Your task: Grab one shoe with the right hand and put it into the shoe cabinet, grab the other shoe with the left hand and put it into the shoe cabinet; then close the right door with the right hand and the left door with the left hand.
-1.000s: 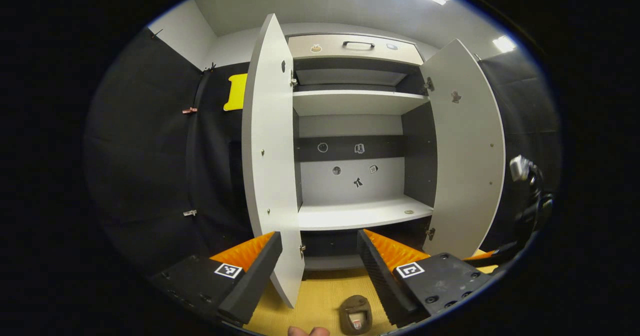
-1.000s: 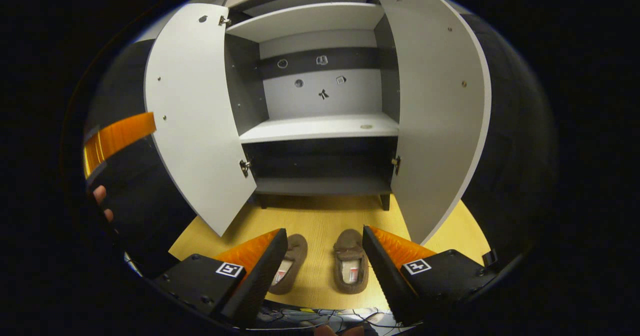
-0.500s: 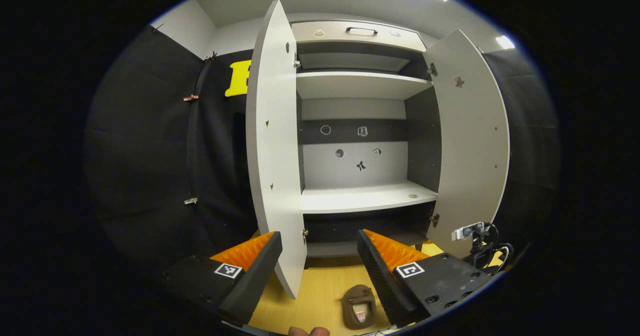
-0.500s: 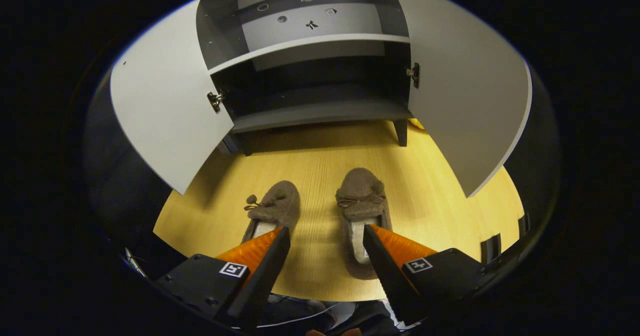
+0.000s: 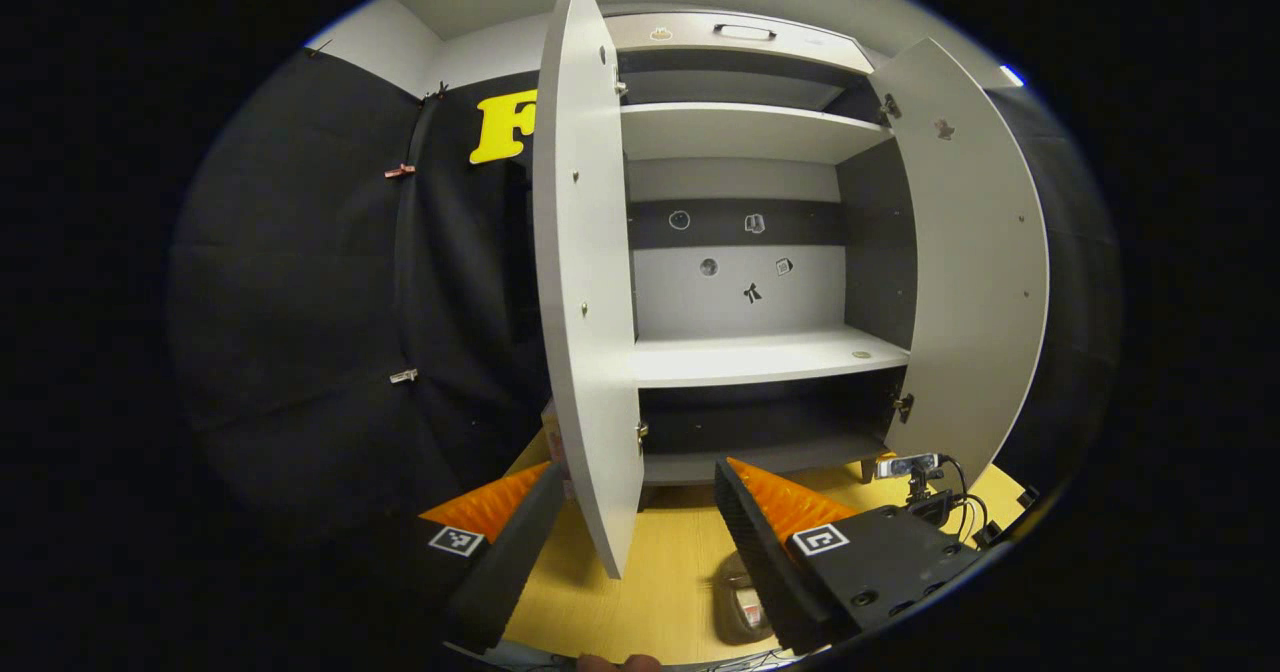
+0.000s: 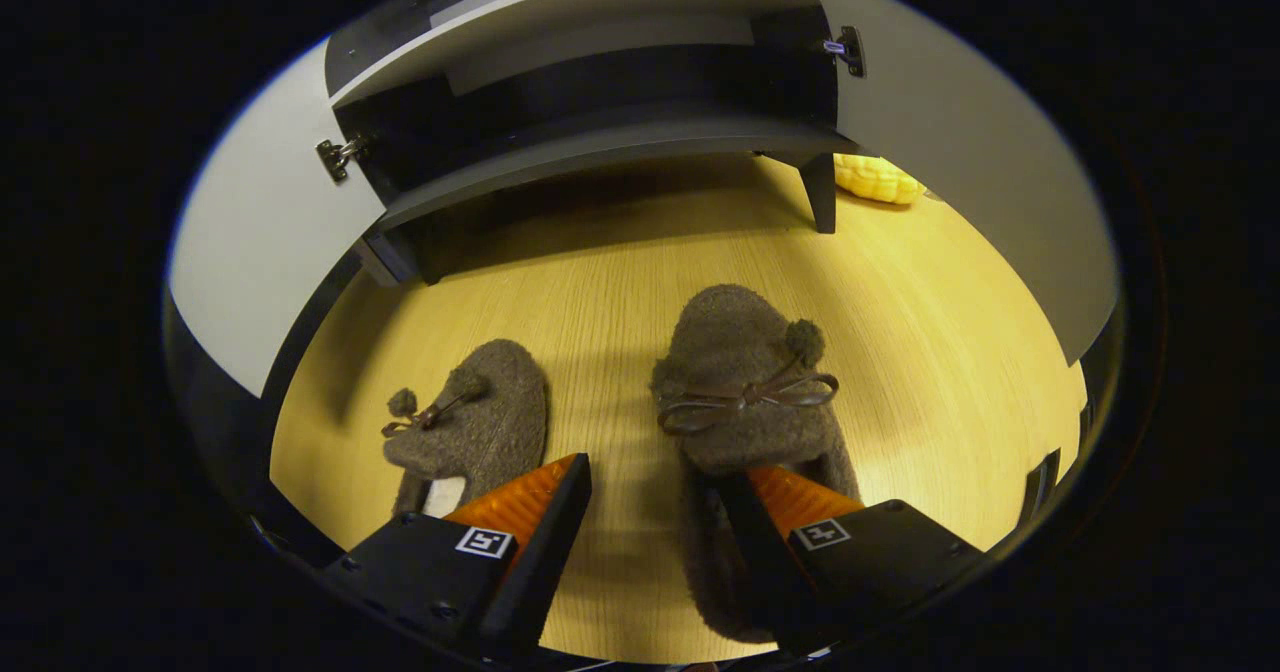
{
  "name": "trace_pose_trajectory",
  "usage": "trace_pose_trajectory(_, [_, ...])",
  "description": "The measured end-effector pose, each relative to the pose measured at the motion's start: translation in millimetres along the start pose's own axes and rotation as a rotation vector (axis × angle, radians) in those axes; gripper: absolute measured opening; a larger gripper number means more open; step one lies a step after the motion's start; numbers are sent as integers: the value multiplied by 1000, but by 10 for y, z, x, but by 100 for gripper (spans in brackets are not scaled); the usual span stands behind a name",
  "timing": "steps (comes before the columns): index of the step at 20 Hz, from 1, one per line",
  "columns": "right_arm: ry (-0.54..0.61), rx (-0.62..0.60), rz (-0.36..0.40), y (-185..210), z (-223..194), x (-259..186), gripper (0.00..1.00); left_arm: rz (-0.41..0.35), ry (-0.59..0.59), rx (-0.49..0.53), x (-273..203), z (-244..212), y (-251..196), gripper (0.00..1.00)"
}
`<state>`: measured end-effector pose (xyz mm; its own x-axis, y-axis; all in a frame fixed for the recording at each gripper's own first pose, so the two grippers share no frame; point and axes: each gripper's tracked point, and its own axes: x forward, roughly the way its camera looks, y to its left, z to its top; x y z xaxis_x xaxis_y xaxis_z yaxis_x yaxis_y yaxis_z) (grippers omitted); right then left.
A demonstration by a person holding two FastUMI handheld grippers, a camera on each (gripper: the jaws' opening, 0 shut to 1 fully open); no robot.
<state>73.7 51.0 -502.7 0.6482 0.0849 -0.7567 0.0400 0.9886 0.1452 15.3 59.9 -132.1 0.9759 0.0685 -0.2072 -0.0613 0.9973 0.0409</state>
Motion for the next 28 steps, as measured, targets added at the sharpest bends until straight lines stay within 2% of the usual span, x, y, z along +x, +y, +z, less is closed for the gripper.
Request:
trace_pose_trajectory(1, [-14,-3,-8,-14,46,74,86,2,13,4,10,-51,17,95])
trace_pose_trajectory(3, [-27,-3,-39,-62,101,181,77,-1,35,9,40,-132,48,95])
trace_pose_trajectory(4, [-37,-4,-61,-108,120,216,66,0,44,8,64,-168,62,95])
trace_pose_trajectory(5, [-46,-6,-95,-187,131,252,49,1,53,5,83,-208,78,95])
trace_pose_trajectory(7, [-50,-13,-91,-197,149,211,15,2,66,-3,127,-256,97,95])
trace_pose_trajectory(8, [-40,-11,-82,-201,136,217,17,2,69,-5,140,-255,92,95])
trace_pose_trajectory(9, [-27,-20,-63,-184,141,159,7,-1,69,-5,152,-264,83,95])
trace_pose_trajectory(14, [-82,-1,-25,-166,539,-300,7,-34,65,5,206,-252,-7,95])
trace_pose_trajectory(22, [-218,-1,14,1,1815,-1523,7,-84,63,1,237,-207,-236,95])
trace_pose_trajectory(25, [-221,-39,1,50,2229,-1818,7,-94,49,18,229,-178,-296,95])
trace_pose_trajectory(28, [-241,-70,25,228,2691,-2049,6,-102,47,13,219,-181,-331,95])
